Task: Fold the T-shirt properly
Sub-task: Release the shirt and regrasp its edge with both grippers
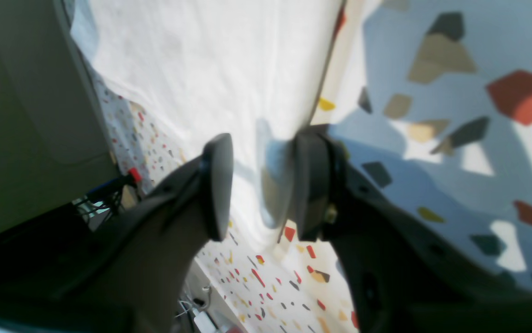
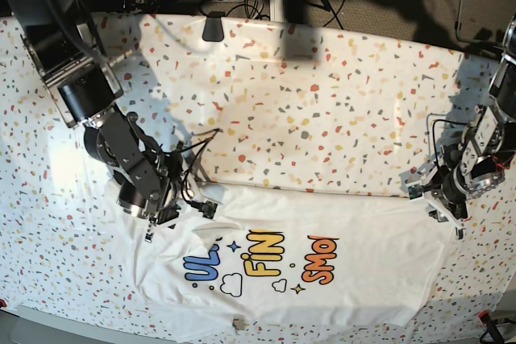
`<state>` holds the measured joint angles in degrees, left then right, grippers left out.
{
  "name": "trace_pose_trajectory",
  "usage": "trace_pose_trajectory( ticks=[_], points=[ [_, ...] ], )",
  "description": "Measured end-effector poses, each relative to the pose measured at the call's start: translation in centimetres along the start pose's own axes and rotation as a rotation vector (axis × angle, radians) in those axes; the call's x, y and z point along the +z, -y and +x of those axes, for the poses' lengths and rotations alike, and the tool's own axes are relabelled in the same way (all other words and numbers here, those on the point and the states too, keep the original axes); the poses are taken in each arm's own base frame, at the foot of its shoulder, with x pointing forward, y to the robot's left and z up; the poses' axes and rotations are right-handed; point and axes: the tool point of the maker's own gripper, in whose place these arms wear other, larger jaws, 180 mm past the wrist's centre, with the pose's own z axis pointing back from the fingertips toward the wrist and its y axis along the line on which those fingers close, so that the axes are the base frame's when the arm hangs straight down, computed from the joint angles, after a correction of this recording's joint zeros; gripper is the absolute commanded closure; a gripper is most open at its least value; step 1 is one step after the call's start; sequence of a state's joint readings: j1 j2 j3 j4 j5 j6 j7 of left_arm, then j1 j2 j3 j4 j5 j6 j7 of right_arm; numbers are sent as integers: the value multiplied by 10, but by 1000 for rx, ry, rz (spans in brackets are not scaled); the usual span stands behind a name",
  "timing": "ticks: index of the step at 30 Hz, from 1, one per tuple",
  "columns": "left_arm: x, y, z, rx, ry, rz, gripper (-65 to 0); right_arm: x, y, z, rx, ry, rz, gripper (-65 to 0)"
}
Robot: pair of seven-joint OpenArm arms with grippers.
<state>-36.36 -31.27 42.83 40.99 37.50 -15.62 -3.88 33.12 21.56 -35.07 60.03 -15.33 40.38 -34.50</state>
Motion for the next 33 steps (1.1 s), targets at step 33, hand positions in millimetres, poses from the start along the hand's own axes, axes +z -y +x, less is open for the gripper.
trace_pose_trajectory(
  ticks=[33],
  points=[
    [0,-1,-7,204,-36,7,0,1,-11,-5,-132,-15,62,0]
  ],
)
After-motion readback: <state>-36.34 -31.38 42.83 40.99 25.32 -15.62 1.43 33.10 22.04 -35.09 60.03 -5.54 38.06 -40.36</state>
